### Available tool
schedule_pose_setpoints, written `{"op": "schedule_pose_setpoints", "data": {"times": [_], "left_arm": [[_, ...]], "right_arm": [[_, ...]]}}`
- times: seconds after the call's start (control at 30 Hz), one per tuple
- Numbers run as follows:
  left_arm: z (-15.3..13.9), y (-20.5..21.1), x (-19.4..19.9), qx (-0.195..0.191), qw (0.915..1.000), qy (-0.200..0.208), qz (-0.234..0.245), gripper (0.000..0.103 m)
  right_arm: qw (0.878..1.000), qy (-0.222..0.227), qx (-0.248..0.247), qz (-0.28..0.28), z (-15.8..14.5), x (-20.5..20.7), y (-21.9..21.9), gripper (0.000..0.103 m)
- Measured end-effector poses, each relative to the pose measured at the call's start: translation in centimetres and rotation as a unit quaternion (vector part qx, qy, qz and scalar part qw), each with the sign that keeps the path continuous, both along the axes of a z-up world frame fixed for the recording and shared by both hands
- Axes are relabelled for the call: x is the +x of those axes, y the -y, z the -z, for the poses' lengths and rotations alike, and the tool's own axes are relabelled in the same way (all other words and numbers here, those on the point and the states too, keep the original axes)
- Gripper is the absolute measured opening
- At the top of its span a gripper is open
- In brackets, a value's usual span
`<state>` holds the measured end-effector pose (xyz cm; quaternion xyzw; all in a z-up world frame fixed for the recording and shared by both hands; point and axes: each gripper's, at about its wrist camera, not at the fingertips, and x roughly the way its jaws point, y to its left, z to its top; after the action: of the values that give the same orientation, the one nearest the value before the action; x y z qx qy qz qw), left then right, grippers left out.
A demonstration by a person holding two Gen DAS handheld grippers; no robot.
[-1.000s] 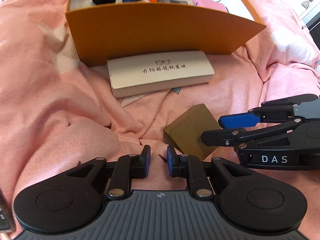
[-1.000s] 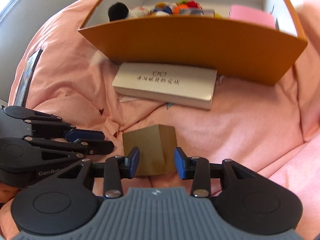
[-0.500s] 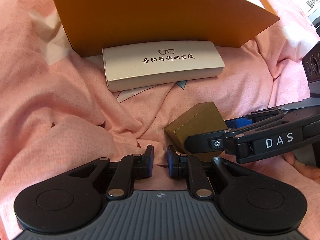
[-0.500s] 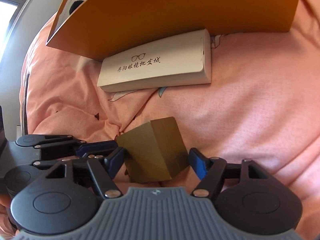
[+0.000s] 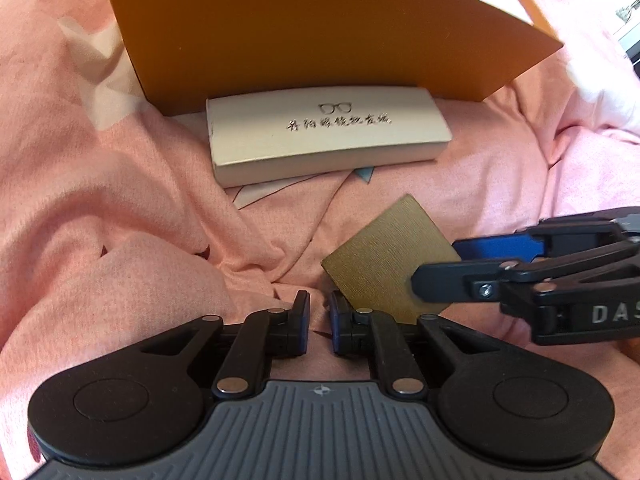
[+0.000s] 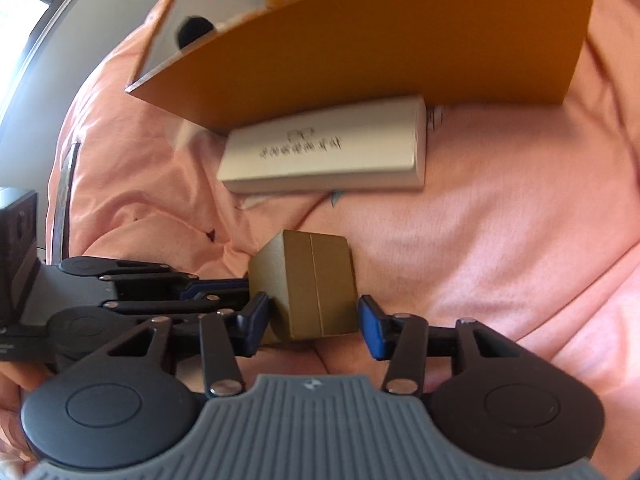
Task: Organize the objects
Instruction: 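Move the right tool to the gold square box and grasp it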
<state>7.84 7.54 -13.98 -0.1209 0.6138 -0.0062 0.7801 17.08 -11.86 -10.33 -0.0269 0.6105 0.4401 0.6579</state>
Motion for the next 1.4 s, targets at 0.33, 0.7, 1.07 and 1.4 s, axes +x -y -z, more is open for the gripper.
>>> {"op": "schedule_pose_setpoints", "data": {"times": [0.33, 0.7, 1.07, 1.4], "left_arm": [[-0.7, -0.4, 0.1, -0.009, 0.9999, 0.013, -0.006, 0.014], [-1.3, -0.5, 0.2, -0.085, 0.9957, 0.036, 0.005, 0.014], [-0.7, 0.6, 1.0, -0.06, 0.9979, 0.024, -0.005, 0.013], [-1.5, -1.1, 0.0, 0.001, 0.9994, 0.014, -0.031, 0.008]], "right_arm": [[0.969, 0.236, -0.075, -0.015, -5.4, -0.9, 0.2, 0.0], [0.985, 0.149, -0.085, 0.001, -2.1, 1.7, 1.4, 0.006], [0.992, 0.09, -0.082, -0.018, 0.9, 1.2, 1.3, 0.007], [0.999, -0.02, 0.0, -0.028, 1.0, 1.1, 0.8, 0.008]]}}
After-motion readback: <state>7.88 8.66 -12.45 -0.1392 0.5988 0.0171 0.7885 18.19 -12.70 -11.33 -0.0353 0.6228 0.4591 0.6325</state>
